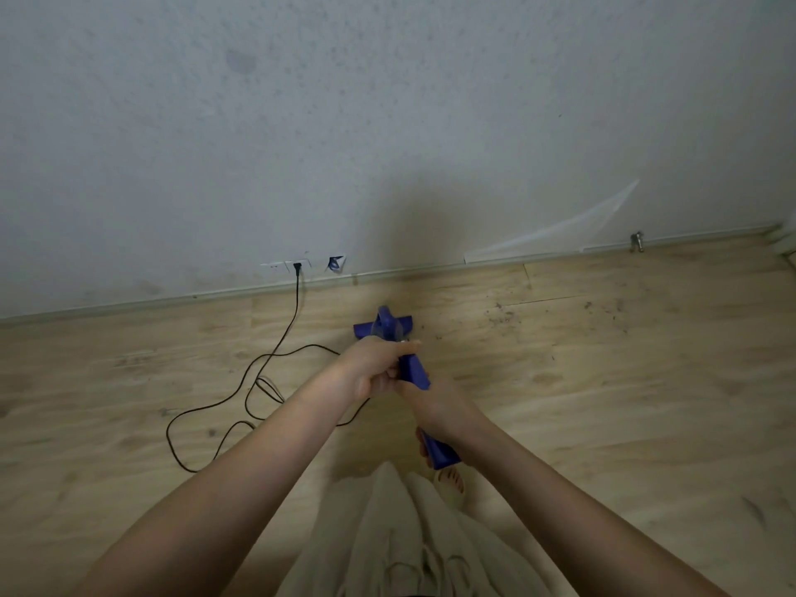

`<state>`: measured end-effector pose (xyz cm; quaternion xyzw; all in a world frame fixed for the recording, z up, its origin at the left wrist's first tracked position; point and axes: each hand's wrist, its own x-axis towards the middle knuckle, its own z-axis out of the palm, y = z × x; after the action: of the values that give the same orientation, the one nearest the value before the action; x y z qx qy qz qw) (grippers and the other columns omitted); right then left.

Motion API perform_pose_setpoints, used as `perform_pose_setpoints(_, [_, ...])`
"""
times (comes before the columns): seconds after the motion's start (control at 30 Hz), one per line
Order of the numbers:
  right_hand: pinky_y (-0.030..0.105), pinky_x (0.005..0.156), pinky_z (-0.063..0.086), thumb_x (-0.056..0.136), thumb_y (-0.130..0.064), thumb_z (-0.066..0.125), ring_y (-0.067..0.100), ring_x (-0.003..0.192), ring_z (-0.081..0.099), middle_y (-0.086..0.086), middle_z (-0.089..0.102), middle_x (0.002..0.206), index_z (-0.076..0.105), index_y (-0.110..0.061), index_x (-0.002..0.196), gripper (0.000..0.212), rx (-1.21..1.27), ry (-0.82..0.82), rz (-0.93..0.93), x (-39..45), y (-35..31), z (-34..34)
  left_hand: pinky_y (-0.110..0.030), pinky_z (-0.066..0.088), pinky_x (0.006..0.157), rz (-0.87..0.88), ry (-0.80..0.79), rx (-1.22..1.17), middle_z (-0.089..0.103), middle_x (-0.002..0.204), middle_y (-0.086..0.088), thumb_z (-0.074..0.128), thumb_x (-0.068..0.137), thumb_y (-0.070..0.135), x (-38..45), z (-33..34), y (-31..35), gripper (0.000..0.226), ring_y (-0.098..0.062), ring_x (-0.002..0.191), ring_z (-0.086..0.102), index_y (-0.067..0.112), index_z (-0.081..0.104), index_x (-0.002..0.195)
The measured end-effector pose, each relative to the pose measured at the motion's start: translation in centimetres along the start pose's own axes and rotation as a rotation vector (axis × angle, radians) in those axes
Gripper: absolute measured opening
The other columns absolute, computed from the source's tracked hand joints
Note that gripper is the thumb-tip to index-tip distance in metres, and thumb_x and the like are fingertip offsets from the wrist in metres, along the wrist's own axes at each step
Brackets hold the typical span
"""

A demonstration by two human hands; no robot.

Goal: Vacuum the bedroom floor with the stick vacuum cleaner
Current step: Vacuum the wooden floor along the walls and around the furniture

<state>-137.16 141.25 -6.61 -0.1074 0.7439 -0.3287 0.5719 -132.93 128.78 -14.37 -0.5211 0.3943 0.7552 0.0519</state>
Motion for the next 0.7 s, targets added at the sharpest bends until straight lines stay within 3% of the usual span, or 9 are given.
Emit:
perform_pose_setpoints(0.2, [0.017, 0.033, 0.039, 0.098, -0.031, 0.052, 0.016, 0.044, 0.046, 0.006, 0.048, 0.066, 0.046, -0.016, 0.085, 0.02, -0.02, 0.047, -0.014, 1.3, 0.6, 0.2, -0.033, 0.053, 0.067, 0.019, 0.006, -0.028, 0.066, 0.086, -0.013, 0.067, 0.088, 0.018, 0.2, 0.4, -0.3, 0.025, -0.025, 0.082, 0.063, 0.003, 0.058, 0.107])
perform_pose_setpoints(0.4, [0.021, 0.037, 0.04, 0.099, -0.038, 0.05, 0.014, 0.045, 0.046, 0.004, 0.047, 0.065, 0.044, -0.02, 0.082, 0.026, -0.041, 0.067, -0.002, 3.7, 3.4, 1.2, -0.041, 0.055, 0.083, -0.003, -0.012, -0.025, 0.065, 0.089, -0.012, 0.064, 0.091, 0.018, 1.0, 0.5, -1.6, 0.03, -0.024, 0.08, 0.066, 0.006, 0.056, 0.117])
perform_pose_setpoints(0.53, [0.021, 0.037, 0.04, 0.099, -0.038, 0.05, 0.014, 0.049, 0.047, 0.004, 0.049, 0.07, 0.042, -0.025, 0.085, 0.02, -0.045, 0.075, -0.018, 3.8, 2.8, 0.6, -0.037, 0.056, 0.077, 0.034, -0.039, -0.065, 0.065, 0.089, -0.012, 0.065, 0.09, 0.02, 1.0, 0.6, -1.3, 0.03, -0.024, 0.082, 0.066, 0.006, 0.056, 0.116])
perform_pose_setpoints(0.7, [0.025, 0.044, 0.045, 0.098, -0.038, 0.051, 0.014, 0.049, 0.049, 0.003, 0.052, 0.068, 0.044, -0.027, 0.087, 0.017, -0.086, 0.054, -0.043, 1.9, 2.9, -0.2, -0.046, 0.05, 0.095, 0.055, -0.098, -0.018, 0.063, 0.096, -0.015, 0.065, 0.09, 0.027, 0.1, 0.8, -2.2, 0.028, -0.028, 0.094, 0.063, 0.007, 0.058, 0.109])
